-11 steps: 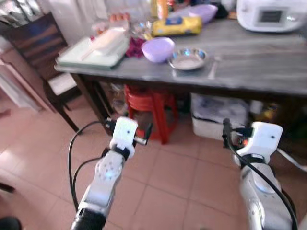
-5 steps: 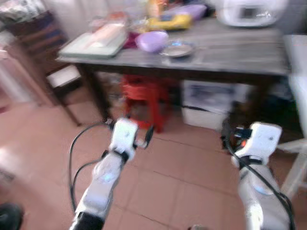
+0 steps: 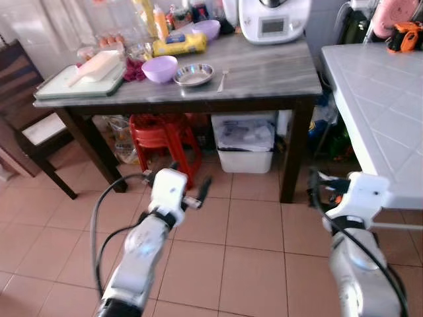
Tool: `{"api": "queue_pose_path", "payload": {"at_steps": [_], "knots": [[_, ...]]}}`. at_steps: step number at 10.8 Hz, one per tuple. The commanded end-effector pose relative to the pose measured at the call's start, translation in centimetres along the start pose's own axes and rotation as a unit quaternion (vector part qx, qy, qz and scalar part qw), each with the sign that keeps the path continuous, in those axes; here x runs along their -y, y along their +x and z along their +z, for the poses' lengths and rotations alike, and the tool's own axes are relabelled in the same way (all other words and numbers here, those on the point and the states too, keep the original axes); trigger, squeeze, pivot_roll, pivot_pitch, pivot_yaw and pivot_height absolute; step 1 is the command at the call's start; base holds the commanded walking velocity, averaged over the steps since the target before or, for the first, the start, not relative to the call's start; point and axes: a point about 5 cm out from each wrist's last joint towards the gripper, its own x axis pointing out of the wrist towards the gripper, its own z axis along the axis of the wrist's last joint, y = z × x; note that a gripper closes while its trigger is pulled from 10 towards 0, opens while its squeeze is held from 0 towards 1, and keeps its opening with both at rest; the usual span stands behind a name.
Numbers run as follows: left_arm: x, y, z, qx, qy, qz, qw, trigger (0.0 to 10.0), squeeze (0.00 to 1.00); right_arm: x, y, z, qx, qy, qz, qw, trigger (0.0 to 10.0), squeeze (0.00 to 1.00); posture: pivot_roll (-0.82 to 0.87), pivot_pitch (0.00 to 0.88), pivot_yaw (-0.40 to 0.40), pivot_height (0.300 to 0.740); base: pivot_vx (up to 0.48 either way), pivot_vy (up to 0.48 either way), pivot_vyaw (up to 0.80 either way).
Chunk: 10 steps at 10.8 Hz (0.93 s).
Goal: Setting the table
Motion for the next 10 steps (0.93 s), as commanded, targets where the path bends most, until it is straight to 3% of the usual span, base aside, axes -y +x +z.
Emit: {"api": "queue_pose_path", "payload": {"at_steps": [1,3,6,8,10], "knots": [[-1.6,-0.8,-0.5,-0.008,0.007,0.03,1.0,10.0,0.0,-0.2,-0.5,-0.6,-0.006,-0.003,0.004,1.0,10.0,0.0,-0.11,0.047,0.144,0.74,0.0,0.0,0.0],[-3.0,-3.3,-2.0,-0.037,0.016,0.059,0.997,10.0,0.0,1.0,-2.7,-2.4,-0.027,-0.02,-0.001,0.999,10.0,0.0,-0.11,0.056,0.137,0.74,0.0,0.0,0.0],[-3.4,-5.5,-3.1,-0.061,0.009,0.064,0.996,10.0,0.0,1.8,-4.4,-3.4,-0.042,-0.024,-0.004,0.999,10.0,0.0,-0.11,0.061,0.137,0.74,0.0,0.0,0.0],[-3.2,-4.9,-2.9,-0.054,0.015,0.058,0.997,10.0,0.0,1.4,-4.3,-3.5,-0.045,-0.016,0.0,0.999,10.0,0.0,-0.11,0.067,0.138,0.74,0.0,0.0,-0.21],[-3.2,-4.4,-2.2,-0.047,0.019,0.059,0.997,10.0,0.0,1.2,-4.3,-3.4,-0.044,-0.015,0.003,0.999,10.0,0.0,-0.11,0.077,0.14,0.74,0.0,0.0,-0.8]]}}
